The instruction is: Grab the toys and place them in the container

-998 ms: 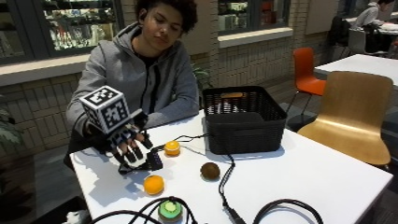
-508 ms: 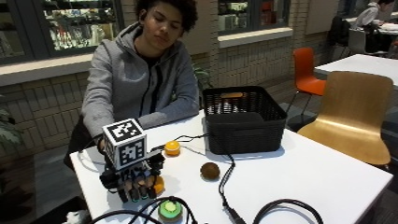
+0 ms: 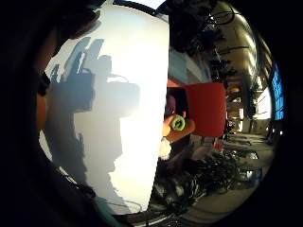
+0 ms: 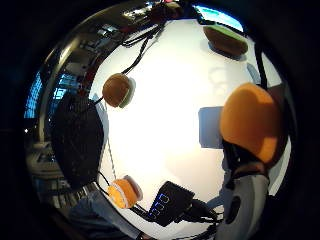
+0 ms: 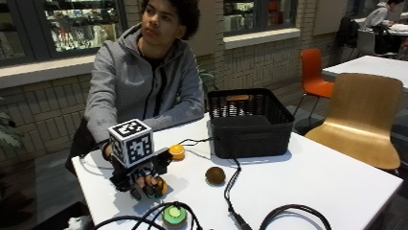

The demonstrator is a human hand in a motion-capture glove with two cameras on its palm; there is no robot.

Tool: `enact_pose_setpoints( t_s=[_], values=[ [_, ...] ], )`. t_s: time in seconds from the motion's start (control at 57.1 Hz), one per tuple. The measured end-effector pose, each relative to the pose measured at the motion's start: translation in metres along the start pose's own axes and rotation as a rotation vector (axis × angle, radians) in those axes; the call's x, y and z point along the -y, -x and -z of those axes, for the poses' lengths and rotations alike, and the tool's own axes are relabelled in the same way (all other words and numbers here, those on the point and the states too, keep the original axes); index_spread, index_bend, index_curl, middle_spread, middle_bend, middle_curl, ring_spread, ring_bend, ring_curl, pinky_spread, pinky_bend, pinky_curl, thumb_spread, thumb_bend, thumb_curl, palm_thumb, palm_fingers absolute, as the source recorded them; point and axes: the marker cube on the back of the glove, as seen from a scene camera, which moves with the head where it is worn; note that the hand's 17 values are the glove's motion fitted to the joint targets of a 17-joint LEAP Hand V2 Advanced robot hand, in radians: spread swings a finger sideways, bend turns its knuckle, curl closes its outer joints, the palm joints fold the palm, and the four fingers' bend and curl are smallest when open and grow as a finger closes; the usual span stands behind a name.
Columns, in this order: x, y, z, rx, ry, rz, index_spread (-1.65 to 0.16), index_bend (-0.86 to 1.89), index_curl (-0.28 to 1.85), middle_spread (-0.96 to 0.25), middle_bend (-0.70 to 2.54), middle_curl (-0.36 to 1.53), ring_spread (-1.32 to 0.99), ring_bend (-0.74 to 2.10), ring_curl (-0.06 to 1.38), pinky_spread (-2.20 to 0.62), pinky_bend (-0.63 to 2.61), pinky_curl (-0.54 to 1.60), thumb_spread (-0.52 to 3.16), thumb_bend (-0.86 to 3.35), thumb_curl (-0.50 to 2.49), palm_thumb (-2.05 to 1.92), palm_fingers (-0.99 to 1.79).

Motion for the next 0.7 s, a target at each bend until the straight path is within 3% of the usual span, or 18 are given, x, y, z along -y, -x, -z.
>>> enact_pose_setpoints(
  t_s=[0.14, 0.298, 0.525, 0.7],
  values=[
    [-0.003, 0.006, 0.011, 0.015, -0.026, 0.051, -0.13, 1.44, 0.66, 0.02, 0.22, 0.24, -0.12, 0.12, 0.06, -0.07, 0.58, 0.32, 1.5, 0.52, 0.36, 0.49, -0.04],
    [-0.01, 0.051, 0.061, 0.108, -0.085, 0.174, -0.12, 1.45, 0.64, 0.0, 0.25, 0.29, -0.14, 0.12, 0.05, -0.07, 0.57, 0.32, 1.5, 0.52, 0.36, 0.5, -0.03],
    [-0.034, 0.183, 0.136, 0.065, -0.169, 0.522, -0.11, 1.44, 0.62, -0.02, 0.28, 0.34, -0.15, 0.15, 0.06, -0.08, 0.57, 0.33, 1.5, 0.52, 0.35, 0.52, 0.0],
    [-0.051, 0.275, 0.156, 0.084, -0.146, 0.703, -0.11, 1.44, 0.61, -0.03, 0.28, 0.36, -0.16, 0.16, 0.07, -0.09, 0.57, 0.34, 1.49, 0.52, 0.34, 0.53, 0.01]
  ],
)
